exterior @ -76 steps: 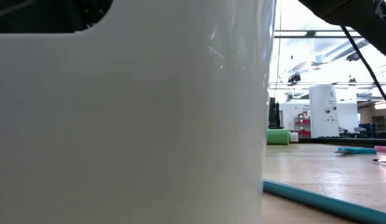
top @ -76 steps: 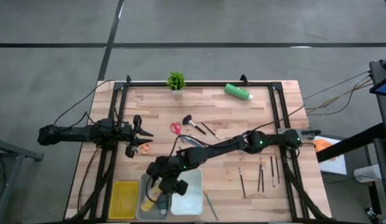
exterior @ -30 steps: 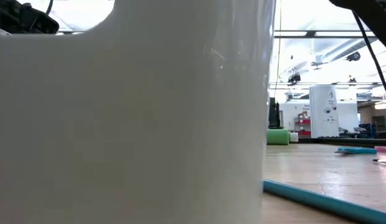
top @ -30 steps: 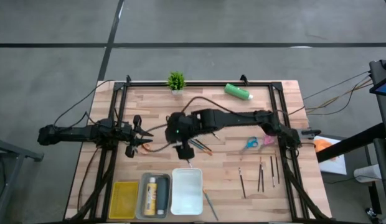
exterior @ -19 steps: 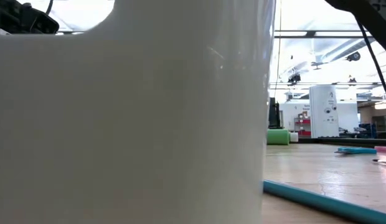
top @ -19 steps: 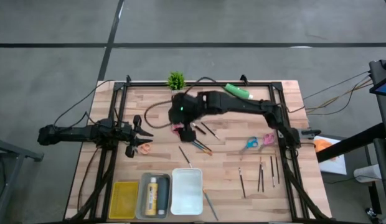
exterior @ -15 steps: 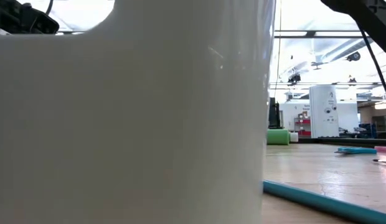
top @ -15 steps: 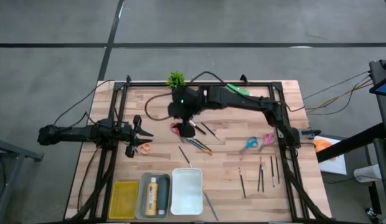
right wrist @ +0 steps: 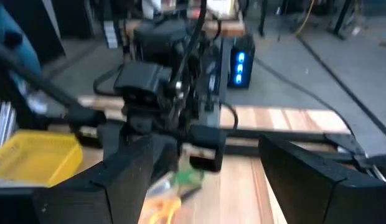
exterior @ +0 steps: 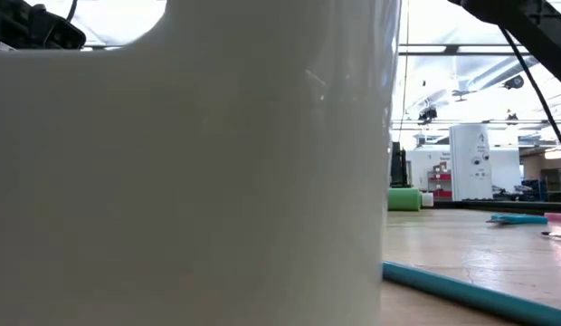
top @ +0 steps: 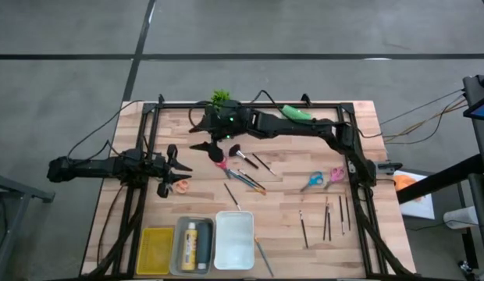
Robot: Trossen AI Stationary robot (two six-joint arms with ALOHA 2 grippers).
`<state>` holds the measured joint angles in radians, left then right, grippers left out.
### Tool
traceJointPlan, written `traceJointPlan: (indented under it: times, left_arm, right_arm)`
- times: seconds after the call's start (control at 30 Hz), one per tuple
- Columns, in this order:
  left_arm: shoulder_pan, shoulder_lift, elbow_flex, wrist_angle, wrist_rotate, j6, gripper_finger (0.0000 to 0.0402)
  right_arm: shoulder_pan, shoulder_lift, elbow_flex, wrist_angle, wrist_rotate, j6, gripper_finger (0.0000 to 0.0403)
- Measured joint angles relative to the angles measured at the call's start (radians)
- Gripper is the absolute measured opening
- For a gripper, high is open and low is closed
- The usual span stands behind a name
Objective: Pick & Place Paint Supplies
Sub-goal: Put the green paint bottle into the gray bin
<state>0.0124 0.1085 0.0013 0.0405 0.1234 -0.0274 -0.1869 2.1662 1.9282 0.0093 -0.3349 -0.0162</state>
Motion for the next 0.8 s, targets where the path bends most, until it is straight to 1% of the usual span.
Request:
traceJointPlan:
  times: [0.1, 0.17, 0.27, 0.33, 0.4, 0.53, 0.6, 0.67, 0.8]
  left_arm:
    - [0.000, 0.000, 0.000, 0.000, 0.000, 0.000, 0.0104]
    - [0.000, 0.000, 0.000, 0.000, 0.000, 0.000, 0.0104]
    - [0.000, 0.000, 0.000, 0.000, 0.000, 0.000, 0.0104]
    - [0.000, 0.000, 0.000, 0.000, 0.000, 0.000, 0.0104]
    - [0.000, 0.000, 0.000, 0.000, 0.000, 0.000, 0.0104]
    - [0.000, 0.000, 0.000, 0.000, 0.000, 0.000, 0.0104]
    - [0.000, 0.000, 0.000, 0.000, 0.000, 0.000, 0.0104]
    - [0.000, 0.000, 0.000, 0.000, 0.000, 0.000, 0.0104]
    - [0.000, 0.000, 0.000, 0.000, 0.000, 0.000, 0.0104]
  right_arm:
    - [-0.008, -0.022, -0.101, 0.131, -0.010, 0.013, 0.0287]
    - [-0.017, -0.046, -0.170, 0.168, -0.009, 0.016, 0.0287]
    - [-0.035, -0.094, -0.262, 0.157, -0.003, 0.027, 0.0287]
    - [-0.047, -0.140, -0.326, 0.126, 0.028, 0.030, 0.0287]
    - [-0.058, -0.203, -0.397, 0.081, 0.088, 0.042, 0.0287]
    - [-0.057, -0.342, -0.535, -0.011, 0.326, 0.013, 0.0287]
    - [-0.056, -0.417, -0.603, -0.065, 0.422, 0.006, 0.0287]
    - [-0.063, -0.492, -0.666, -0.129, 0.477, 0.044, 0.0287]
    - [-0.102, -0.626, -0.775, -0.264, 0.523, 0.109, 0.0287]
